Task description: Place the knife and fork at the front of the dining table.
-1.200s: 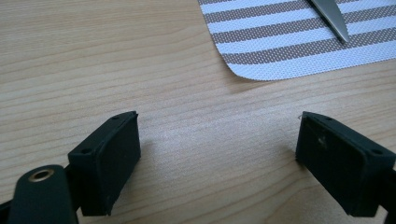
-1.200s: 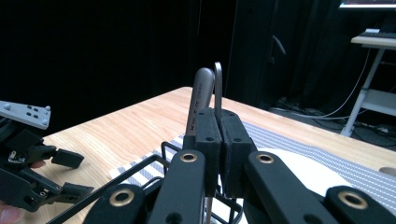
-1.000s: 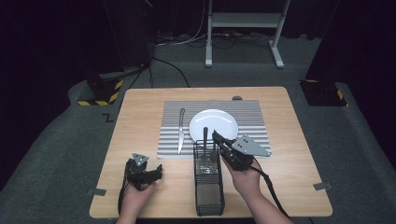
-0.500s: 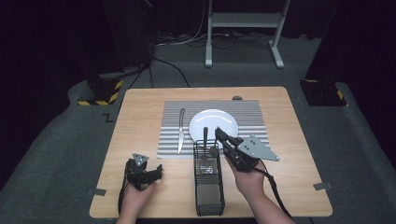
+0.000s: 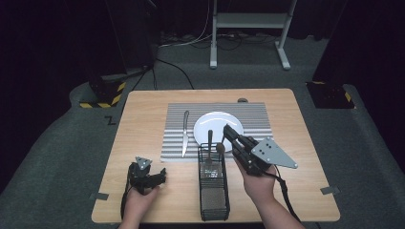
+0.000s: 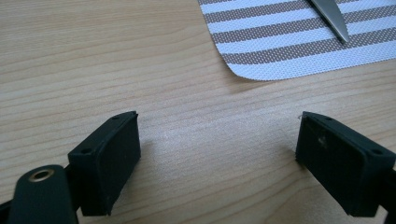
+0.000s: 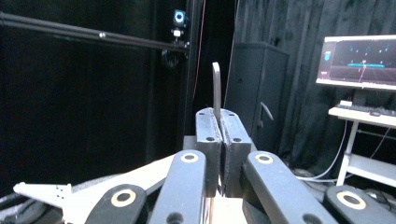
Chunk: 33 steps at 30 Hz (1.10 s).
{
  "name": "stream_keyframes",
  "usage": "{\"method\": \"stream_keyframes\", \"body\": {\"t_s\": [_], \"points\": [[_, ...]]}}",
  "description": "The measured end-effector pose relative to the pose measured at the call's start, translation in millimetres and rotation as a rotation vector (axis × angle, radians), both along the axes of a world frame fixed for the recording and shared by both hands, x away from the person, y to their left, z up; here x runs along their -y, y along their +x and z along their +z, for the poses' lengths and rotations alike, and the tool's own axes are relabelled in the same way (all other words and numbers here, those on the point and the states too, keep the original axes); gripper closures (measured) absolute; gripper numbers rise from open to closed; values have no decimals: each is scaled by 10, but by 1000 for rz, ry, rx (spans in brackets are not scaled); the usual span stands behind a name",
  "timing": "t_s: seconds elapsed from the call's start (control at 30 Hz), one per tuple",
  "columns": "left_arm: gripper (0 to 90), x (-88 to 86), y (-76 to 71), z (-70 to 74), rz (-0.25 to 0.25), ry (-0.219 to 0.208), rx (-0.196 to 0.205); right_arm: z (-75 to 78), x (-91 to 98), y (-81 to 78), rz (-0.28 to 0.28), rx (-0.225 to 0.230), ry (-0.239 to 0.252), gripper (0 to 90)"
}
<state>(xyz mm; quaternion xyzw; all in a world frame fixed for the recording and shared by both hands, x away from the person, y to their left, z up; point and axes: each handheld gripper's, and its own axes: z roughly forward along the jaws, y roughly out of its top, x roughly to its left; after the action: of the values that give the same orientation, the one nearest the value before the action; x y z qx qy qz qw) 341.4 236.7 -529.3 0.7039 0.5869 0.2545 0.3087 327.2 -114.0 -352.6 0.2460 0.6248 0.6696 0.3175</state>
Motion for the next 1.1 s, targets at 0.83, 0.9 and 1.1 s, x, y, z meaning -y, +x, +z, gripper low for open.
{"method": "stream_keyframes", "body": {"t_s": [0.83, 0.9, 1.1], "points": [[139, 1, 0, 0, 1, 1, 0, -73, 665, 148, -168, -20, 27, 882], [139, 1, 0, 0, 1, 1, 0, -149, 714, 187, -183, -37, 15, 882], [139, 0, -1, 1, 0, 2, 0, -382, 822, 298, -222, -89, -8, 882]]}}
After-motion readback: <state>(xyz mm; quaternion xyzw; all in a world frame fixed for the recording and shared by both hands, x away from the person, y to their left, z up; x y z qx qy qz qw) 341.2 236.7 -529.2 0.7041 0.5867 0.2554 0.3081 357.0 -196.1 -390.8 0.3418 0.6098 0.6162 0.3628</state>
